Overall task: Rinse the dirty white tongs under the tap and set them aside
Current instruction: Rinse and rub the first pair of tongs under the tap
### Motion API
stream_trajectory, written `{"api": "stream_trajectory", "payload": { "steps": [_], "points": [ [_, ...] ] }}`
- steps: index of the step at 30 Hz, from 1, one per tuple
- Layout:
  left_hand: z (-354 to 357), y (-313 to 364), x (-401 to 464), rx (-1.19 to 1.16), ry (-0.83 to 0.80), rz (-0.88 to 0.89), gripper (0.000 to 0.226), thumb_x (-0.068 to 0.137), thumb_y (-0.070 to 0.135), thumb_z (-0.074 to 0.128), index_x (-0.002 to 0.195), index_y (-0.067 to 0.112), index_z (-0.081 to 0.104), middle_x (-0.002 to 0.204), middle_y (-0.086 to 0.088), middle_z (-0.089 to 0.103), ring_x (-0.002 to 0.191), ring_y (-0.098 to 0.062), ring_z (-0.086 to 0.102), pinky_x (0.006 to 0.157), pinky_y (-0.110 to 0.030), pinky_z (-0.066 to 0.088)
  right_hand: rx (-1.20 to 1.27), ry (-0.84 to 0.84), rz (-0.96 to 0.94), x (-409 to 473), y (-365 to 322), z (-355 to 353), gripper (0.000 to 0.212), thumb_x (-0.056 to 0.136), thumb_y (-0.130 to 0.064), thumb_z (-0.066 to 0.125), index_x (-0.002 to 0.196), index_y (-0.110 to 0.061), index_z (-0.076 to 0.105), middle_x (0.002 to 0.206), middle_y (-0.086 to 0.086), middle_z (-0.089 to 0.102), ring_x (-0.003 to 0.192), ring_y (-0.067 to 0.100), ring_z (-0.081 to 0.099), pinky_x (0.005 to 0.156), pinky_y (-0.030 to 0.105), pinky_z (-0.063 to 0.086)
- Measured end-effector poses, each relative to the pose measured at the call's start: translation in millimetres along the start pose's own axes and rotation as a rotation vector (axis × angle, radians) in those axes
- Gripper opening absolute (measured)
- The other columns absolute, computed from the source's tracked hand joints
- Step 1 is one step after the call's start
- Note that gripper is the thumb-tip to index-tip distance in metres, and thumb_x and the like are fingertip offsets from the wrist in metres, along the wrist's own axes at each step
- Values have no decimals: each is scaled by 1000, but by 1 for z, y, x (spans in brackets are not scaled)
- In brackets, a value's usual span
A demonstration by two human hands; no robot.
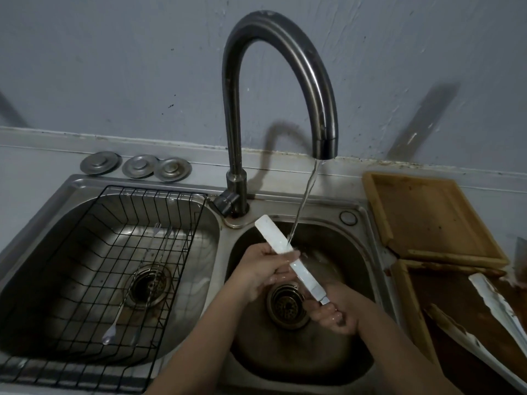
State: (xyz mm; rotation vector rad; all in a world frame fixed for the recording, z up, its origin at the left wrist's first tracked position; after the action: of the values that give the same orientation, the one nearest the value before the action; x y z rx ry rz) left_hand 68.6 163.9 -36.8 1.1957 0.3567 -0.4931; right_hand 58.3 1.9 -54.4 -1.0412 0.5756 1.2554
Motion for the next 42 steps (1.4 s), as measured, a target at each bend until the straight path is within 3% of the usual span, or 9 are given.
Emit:
{"api": "stream_trajectory", "payload": {
  "steps": [8,16,18,20,24,29,34,39,42],
  "points": [
    [-29,15,11,-198,-88,-237,77,87,67,27,94,-2,61,64,-21,71,68,-36,72,54,-41,60,-345,106,-109,-3,0,-22,34,94,-24,26,67,-12,42,61,6,19,26,4,19,25,14,10],
    [-17,-2,20,-102,147,32,34,95,20,50,125,6,47,84,-12,73,71,-24,73,57,-36,61,-478,333,-247,-14,-6,-14,27,98,-23,32,88,-5,51,43,0,41,29,5,28,29,13,17],
    [-15,-8,23,55,219,152,70,85,1,62,138,34,30,101,-9,67,84,-21,71,67,-38,61,-527,420,-270,-16,-7,-10,25,98,-26,34,99,-6,51,47,2,45,30,7,32,31,15,22],
    [-12,-9,25,216,274,196,92,75,2,72,145,32,20,113,-9,65,98,-20,67,82,-43,58,-625,534,-347,-17,-8,-5,22,98,-28,36,103,-13,51,53,5,49,33,8,38,33,16,27],
    [-7,-10,29,235,332,138,76,68,7,78,135,16,42,113,-10,65,95,-22,67,83,-44,57,-882,767,-568,-17,-10,5,15,98,-27,34,95,-18,46,74,0,52,56,13,54,32,15,36],
    [-11,-11,23,-137,488,235,8,87,16,62,84,13,55,72,-11,69,55,-21,70,42,-26,52,-1056,881,-662,-23,-10,4,19,97,-30,37,83,-19,45,78,2,56,60,13,56,45,25,43],
    [-8,-17,18,-195,431,216,13,85,7,63,81,9,52,70,-11,66,50,-17,66,44,-23,53,-1219,984,-726,-32,-16,-7,33,95,-27,43,65,-28,32,64,-6,47,56,9,48,45,22,30],
    [9,-18,18,-155,454,323,54,63,-10,77,95,26,54,100,0,62,76,-12,71,63,-26,59,-1268,981,-830,-31,-14,1,19,94,-35,44,81,-22,40,63,-9,48,53,7,49,46,22,34],
    [11,-13,18,-191,543,336,37,74,-6,69,94,23,57,102,-5,68,68,-10,72,67,-31,60,-1296,898,-937,-37,-14,7,26,90,-48,44,88,-22,46,64,-10,52,55,8,54,48,24,38]
  ]
}}
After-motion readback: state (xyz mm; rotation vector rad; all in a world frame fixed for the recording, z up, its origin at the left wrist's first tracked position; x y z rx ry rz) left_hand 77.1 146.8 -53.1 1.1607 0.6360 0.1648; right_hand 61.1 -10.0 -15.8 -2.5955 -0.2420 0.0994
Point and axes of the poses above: each hand's wrist, its own x-axis towards the middle knuckle, its own z-axis out of the palm, y = z × x, the point moved 1 cm from there along x, towards the middle knuckle
